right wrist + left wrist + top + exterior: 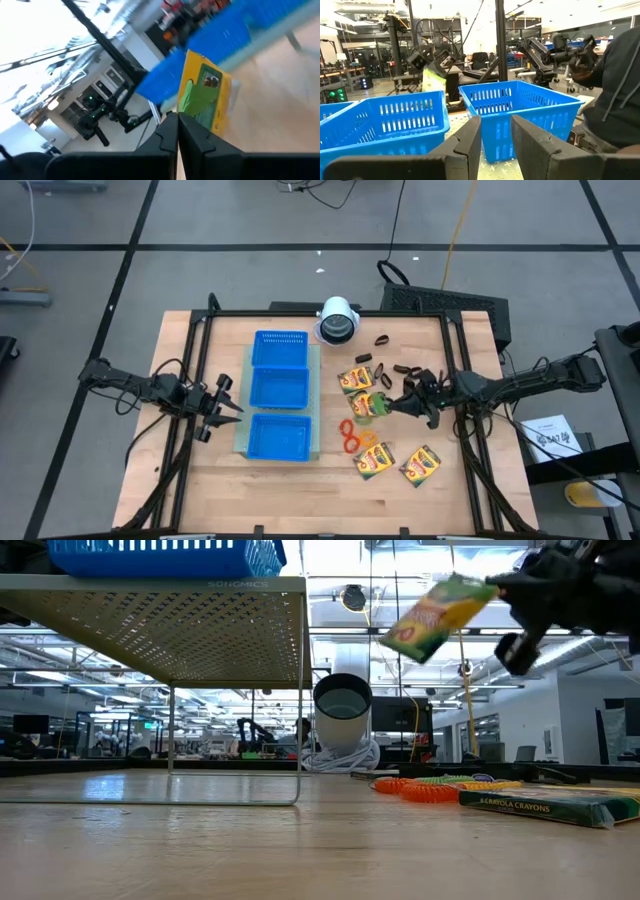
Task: Pick & Place Office Desk Supplies
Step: Put the crayon box into the top blue bin on the shelf
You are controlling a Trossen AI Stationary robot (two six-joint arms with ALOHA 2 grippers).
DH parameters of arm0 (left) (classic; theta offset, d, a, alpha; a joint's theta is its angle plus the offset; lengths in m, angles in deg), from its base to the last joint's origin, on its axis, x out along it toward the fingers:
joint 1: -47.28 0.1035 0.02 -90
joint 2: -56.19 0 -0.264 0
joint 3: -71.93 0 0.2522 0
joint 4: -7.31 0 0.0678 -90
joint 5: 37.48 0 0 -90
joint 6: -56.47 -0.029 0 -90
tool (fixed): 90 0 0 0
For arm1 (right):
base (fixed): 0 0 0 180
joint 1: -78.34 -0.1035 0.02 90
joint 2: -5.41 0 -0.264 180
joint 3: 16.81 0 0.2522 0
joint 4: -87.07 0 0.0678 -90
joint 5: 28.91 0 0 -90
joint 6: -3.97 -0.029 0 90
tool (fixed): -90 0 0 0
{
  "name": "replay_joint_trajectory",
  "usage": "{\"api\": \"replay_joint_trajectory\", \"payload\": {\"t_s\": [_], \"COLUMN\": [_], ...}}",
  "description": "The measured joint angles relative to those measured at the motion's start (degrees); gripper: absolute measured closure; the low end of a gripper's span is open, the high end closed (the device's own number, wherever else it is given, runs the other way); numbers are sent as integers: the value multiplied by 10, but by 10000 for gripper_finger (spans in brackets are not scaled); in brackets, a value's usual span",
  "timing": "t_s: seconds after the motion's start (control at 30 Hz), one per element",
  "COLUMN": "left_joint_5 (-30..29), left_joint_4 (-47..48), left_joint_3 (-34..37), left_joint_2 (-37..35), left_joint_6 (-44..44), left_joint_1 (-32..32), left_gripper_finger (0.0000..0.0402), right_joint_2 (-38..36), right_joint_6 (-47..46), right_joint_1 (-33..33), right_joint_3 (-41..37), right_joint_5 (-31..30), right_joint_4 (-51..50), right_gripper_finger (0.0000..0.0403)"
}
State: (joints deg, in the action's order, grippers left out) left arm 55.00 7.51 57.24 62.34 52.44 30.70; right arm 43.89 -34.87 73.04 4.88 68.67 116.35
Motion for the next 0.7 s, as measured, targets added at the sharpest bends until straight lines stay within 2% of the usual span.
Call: {"api": "replay_joint_trajectory", "payload": {"t_s": [0.2,0.33,0.53,0.7], "left_joint_5": [0,0,0,0], "left_joint_4": [0,0,0,0], "left_joint_3": [0,0,0,0], "left_joint_2": [0,0,0,0], "left_joint_6": [0,0,0,0], "left_joint_1": [0,0,0,0], "left_gripper_finger": [286,286,286,286], "right_joint_2": [0,0,0,0], "right_joint_6": [120,168,214,217], "right_joint_1": [1,1,1,1], "right_joint_3": [0,1,1,1], "right_joint_5": [22,47,49,58], "right_joint_4": [86,133,142,128], "right_gripper_finger": [403,402,402,402]}}
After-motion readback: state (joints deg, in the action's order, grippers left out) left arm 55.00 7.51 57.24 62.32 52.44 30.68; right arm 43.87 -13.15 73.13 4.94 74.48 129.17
